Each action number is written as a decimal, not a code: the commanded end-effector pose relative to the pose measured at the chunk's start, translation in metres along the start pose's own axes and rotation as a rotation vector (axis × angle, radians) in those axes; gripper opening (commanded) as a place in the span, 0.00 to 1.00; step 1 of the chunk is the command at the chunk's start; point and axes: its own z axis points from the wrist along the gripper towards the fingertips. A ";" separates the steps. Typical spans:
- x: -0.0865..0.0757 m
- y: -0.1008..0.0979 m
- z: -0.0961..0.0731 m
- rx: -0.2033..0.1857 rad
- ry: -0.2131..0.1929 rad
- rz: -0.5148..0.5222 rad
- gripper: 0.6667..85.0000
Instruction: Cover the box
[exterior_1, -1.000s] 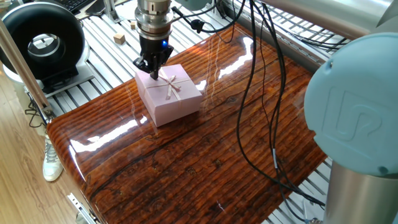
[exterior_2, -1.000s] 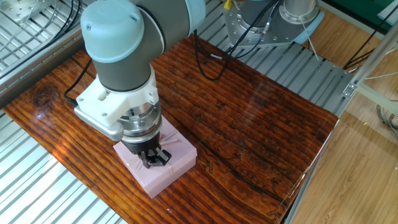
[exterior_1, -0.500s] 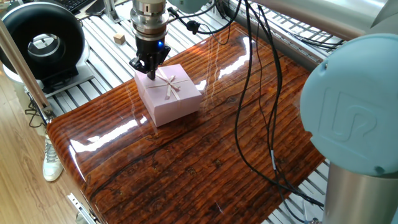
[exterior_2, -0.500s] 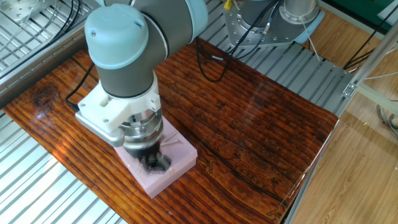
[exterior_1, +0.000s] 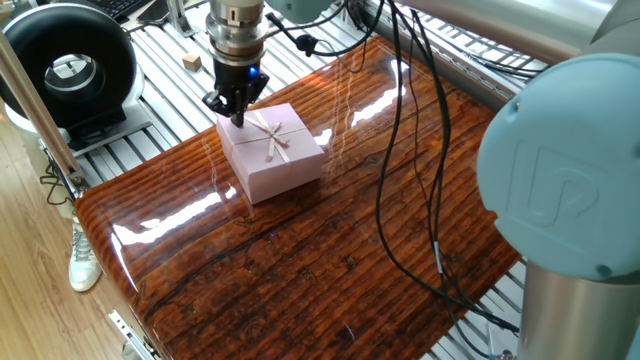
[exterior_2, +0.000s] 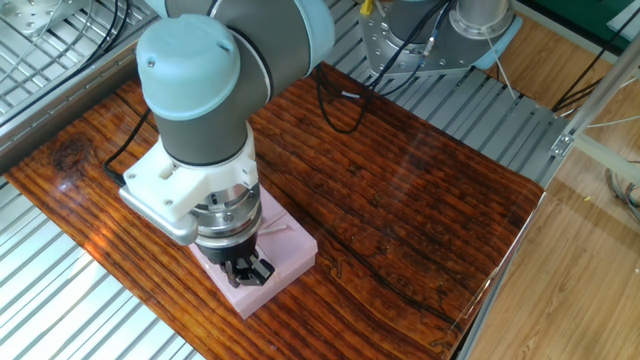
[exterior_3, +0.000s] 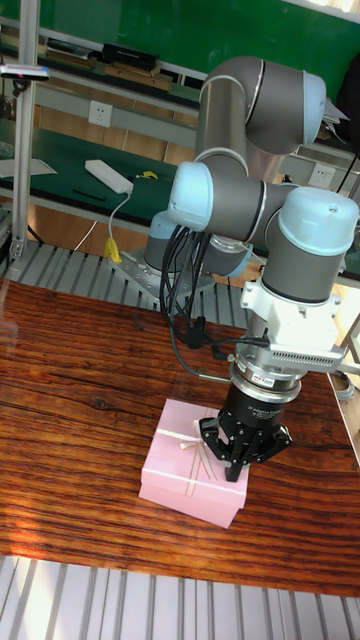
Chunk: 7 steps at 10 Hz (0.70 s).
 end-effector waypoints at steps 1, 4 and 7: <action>-0.001 0.003 -0.004 -0.010 0.002 0.010 0.00; -0.007 0.001 0.002 -0.008 -0.013 0.009 0.00; -0.009 0.001 0.005 -0.005 -0.018 0.008 0.00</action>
